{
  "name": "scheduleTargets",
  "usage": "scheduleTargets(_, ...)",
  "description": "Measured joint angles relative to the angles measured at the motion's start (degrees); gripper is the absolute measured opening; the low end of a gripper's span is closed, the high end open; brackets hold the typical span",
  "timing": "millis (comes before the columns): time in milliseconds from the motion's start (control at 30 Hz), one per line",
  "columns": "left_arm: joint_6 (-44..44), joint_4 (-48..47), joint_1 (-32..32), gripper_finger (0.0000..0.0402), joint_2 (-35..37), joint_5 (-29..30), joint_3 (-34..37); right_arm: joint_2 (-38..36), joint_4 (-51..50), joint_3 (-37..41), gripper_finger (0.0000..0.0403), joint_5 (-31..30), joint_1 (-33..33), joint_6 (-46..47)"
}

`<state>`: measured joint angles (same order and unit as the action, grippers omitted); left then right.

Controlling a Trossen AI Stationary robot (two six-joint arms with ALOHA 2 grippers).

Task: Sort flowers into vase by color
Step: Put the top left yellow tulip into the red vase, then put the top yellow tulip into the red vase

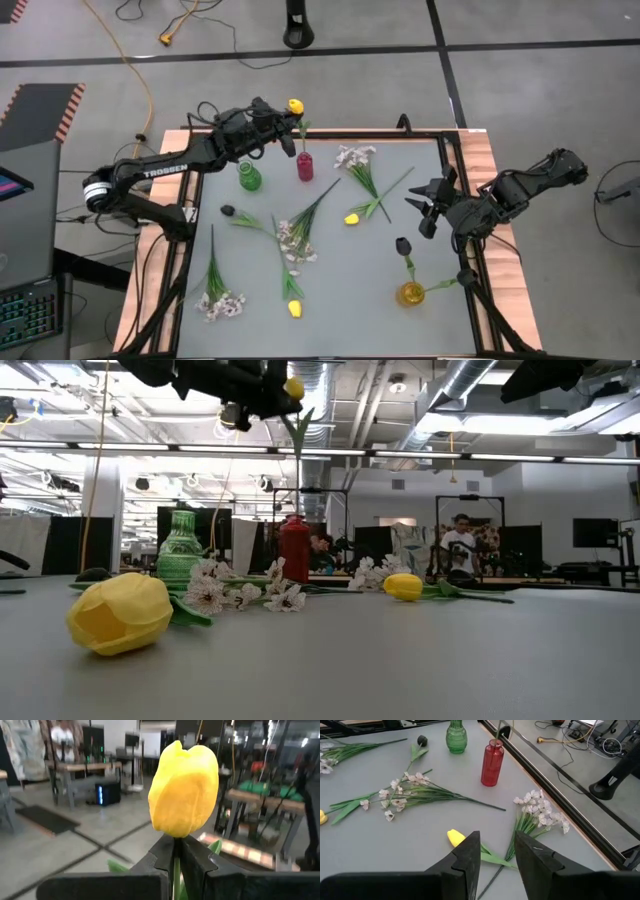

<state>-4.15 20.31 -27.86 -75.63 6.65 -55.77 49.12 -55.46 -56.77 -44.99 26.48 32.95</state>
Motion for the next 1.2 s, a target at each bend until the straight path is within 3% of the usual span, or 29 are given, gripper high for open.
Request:
scheduleTargets(233, 4.7, -8.1, 0.0, 0.0035, -0.2, 0.0, 0.0, 0.0, 0.0, 0.0, 0.0146, 0.0, 0.0, 0.0)
scheduleTargets(567, 5.6, -15.4, 0.0, 0.0156, 0.6, 0.0, 0.0, 0.0, 0.3, 0.0, 0.0146, 0.0, 0.0, 0.0)
scheduleTargets(733, 8.6, -21.9, 0.0, 0.0196, 2.6, 0.0, 0.0, 0.0, 1.5, 0.0, 0.0146, 0.0, 0.0, -4.5)
scheduleTargets(867, 11.2, -27.1, 0.2, 0.0202, 5.4, 0.0, 0.0, 0.0, 5.6, 0.0, 0.0146, 1.0, -0.6, -10.1)
scheduleTargets(967, 11.1, -30.9, 0.6, 0.0199, 7.4, 0.0, 0.0, 0.0, 8.0, 0.0, 0.0146, 5.0, -3.1, -14.6)
scheduleTargets(1200, 11.1, -38.1, 3.4, 0.0188, 10.9, -0.5, 0.0, 0.1, 8.4, 0.0, 0.0146, 15.3, -14.2, -22.2)
